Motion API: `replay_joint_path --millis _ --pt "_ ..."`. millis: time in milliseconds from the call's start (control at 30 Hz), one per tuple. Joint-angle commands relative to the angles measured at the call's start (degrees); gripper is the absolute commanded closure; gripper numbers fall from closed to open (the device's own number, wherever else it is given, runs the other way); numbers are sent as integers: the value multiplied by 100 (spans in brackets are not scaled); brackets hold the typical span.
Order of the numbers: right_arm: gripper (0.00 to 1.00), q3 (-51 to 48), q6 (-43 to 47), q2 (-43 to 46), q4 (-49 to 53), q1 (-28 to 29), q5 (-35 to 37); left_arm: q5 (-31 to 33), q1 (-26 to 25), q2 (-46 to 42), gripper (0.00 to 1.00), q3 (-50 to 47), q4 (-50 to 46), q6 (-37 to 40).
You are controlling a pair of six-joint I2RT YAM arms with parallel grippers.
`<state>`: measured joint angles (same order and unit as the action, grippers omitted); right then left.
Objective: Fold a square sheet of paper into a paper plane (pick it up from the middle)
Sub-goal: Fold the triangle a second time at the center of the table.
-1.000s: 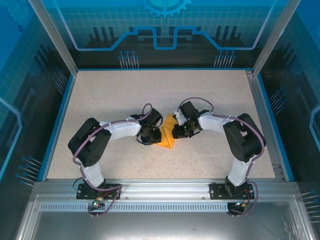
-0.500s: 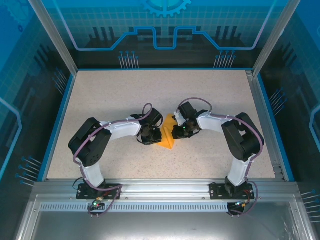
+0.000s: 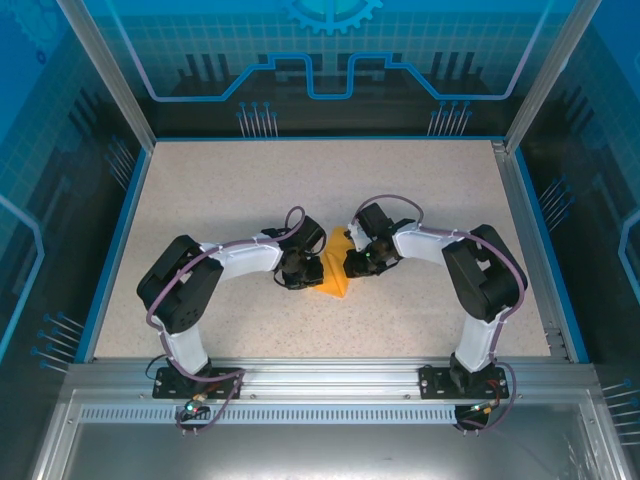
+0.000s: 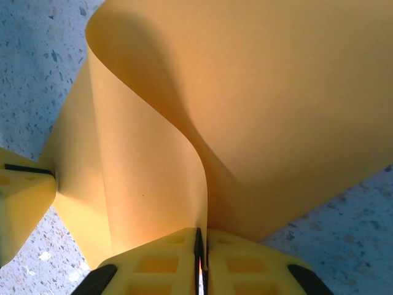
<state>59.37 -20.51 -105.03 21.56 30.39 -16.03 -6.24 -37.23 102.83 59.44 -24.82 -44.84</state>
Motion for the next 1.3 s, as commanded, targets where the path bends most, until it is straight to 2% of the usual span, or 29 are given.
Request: replay_joint_path --millis 0,200,633,933,1100,1167,1267 --pt "88 120 -14 -58 179 63 170 30 15 82 86 109 -177 127" --pt "88 149 12 97 226 63 179 26 21 87 86 111 -181 122" --pt "88 105 0 -129 150 63 152 -4 15 59 85 103 -144 125" --pt "89 67 28 -263 234 66 300 25 87 -559 81 230 -46 88" --pt "89 66 37 -289 243 63 329 -818 458 -765 81 -80 996 -406" --pt "89 65 30 -307 234 63 320 -1328 625 -646 84 -198 1708 -731" --pt "89 67 25 -316 226 67 331 -1740 704 -334 88 -192 2417 -1101"
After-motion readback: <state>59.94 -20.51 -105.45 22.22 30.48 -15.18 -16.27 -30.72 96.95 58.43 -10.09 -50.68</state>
